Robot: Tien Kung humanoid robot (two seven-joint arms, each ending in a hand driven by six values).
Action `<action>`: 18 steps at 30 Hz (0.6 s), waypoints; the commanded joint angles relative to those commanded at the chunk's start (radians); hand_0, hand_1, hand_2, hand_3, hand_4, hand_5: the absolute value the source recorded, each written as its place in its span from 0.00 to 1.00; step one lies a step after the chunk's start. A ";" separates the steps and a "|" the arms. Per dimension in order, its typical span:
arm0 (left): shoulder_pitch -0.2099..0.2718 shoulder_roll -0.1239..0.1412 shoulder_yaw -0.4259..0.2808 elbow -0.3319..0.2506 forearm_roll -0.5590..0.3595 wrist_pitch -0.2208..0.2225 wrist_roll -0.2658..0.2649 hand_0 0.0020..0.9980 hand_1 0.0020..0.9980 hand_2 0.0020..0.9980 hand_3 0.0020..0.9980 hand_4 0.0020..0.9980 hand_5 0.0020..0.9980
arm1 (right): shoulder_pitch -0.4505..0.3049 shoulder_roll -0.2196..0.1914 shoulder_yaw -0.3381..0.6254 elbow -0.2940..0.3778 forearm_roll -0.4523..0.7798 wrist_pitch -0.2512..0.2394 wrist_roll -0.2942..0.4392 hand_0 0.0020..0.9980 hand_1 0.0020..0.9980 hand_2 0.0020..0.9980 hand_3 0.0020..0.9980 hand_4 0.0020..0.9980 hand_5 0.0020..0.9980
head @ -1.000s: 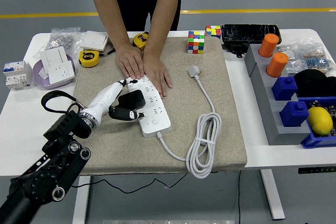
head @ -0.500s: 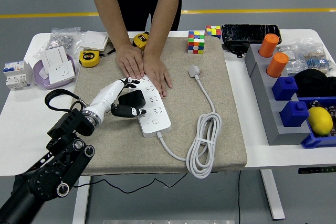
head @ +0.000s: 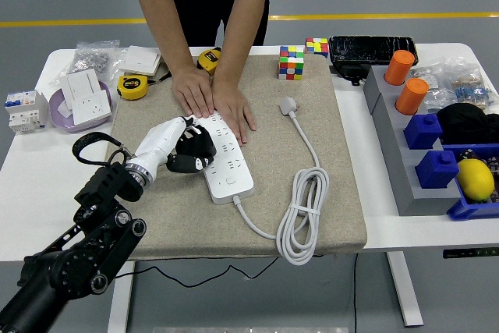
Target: Pick up the plug,place it near the board,insert it into the board,press the button
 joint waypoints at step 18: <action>0.005 0.000 -0.063 -0.046 0.026 -0.021 0.003 0.39 0.39 0.45 0.57 0.57 0.00 | 0.005 0.000 0.003 0.000 0.004 0.000 0.000 0.83 0.73 0.72 0.76 1.00 0.99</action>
